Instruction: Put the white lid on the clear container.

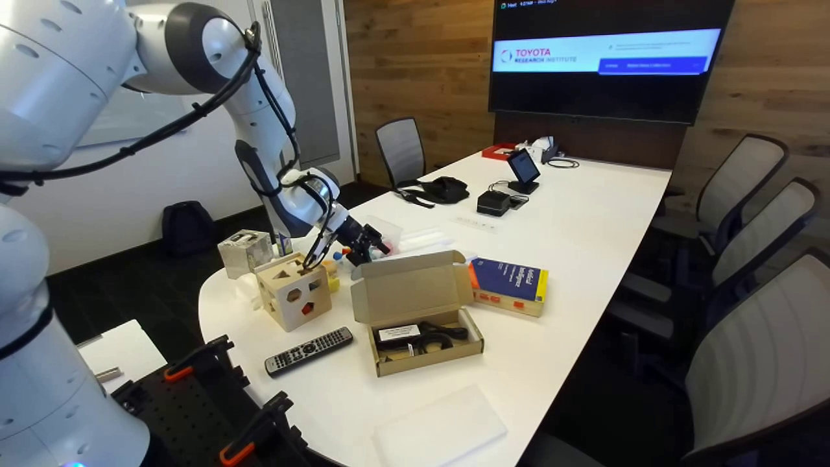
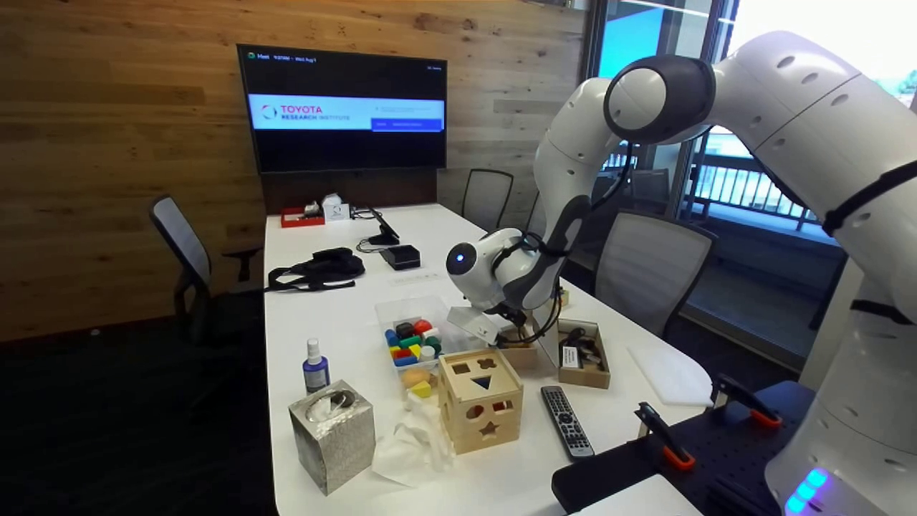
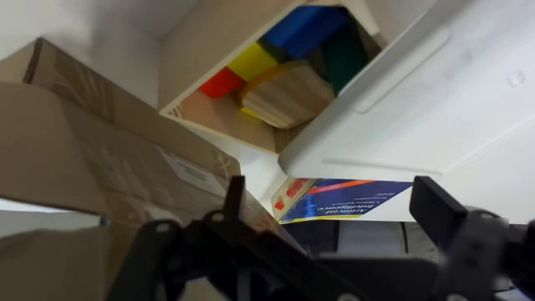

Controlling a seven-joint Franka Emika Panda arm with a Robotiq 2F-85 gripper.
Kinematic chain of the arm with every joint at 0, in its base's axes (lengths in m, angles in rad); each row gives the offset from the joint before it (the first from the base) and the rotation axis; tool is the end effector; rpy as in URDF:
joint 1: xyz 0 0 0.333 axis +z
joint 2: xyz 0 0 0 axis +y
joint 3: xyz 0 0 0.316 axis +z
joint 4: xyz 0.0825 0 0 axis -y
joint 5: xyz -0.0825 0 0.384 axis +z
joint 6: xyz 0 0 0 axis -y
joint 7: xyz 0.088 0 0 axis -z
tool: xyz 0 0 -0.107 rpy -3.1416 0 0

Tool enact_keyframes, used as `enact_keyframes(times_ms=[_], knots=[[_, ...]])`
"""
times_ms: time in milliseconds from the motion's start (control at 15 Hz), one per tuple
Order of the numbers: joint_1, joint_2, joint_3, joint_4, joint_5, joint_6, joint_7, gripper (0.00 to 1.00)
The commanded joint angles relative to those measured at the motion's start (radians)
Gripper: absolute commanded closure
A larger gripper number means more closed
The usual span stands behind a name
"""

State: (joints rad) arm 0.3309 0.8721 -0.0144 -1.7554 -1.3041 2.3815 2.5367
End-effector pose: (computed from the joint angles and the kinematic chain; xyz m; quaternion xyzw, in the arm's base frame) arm 0.5935 0.1845 0.0578 0.7875 -0.4862 0.3475 0.1508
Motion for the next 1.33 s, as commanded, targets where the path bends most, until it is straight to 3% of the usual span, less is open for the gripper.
enact_keyframes(times_ms=[0, 733, 1267], knots=[[-0.033, 0.013, 0.041, 0.007, 0.04, -0.047, 0.012, 0.0], [-0.035, 0.084, 0.044, 0.08, 0.135, 0.0, 0.067, 0.0], [-0.044, 0.16, 0.04, 0.224, 0.192, 0.013, 0.064, 0.0]])
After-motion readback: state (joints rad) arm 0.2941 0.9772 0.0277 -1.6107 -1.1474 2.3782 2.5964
